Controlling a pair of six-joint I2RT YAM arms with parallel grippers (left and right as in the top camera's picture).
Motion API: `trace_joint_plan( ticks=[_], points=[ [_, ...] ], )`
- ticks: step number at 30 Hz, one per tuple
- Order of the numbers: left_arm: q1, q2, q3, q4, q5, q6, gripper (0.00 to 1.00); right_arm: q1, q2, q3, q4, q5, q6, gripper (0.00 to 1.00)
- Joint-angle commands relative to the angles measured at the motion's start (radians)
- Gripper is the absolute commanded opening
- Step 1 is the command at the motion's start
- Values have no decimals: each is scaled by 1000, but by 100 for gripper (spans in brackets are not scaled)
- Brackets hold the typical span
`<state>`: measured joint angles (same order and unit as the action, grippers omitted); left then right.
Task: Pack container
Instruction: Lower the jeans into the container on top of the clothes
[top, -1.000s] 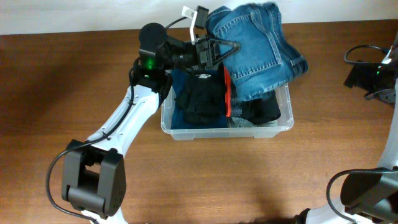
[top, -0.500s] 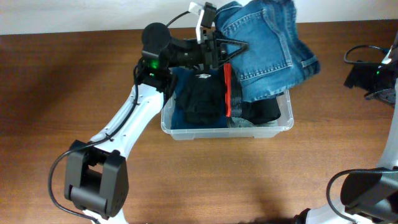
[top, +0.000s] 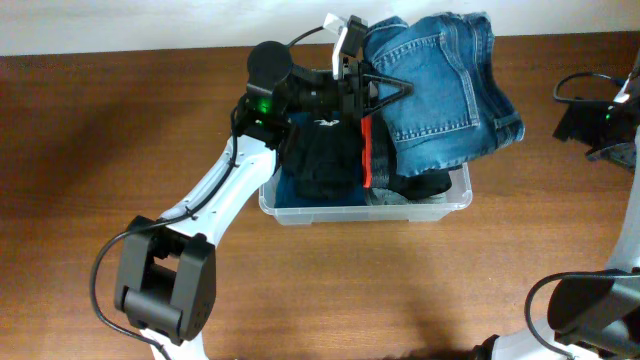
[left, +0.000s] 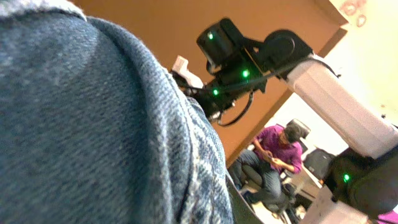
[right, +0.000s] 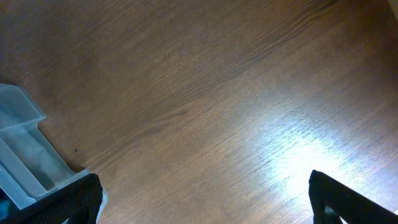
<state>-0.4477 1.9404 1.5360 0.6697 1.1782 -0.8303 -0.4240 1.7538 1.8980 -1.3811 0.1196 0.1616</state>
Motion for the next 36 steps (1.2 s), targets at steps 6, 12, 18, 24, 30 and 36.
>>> trace_joint_plan(
  ticks=[6,12,18,24,30,36],
  points=[
    [1,45,54,26,76,36,1,-3,3,-2,0,13,12,99],
    [5,98,54,29,76,40,1,-3,3,-2,0,13,12,98],
    [53,111,53,25,155,42,1,-3,3,-2,1,13,12,98],
    [127,111,53,-63,214,42,1,-3,3,-2,0,13,12,99],
    [183,111,53,-324,208,164,2,-3,3,-2,1,13,12,98],
    [192,111,53,-666,48,364,5,-3,3,-2,0,13,12,98]
  ],
)
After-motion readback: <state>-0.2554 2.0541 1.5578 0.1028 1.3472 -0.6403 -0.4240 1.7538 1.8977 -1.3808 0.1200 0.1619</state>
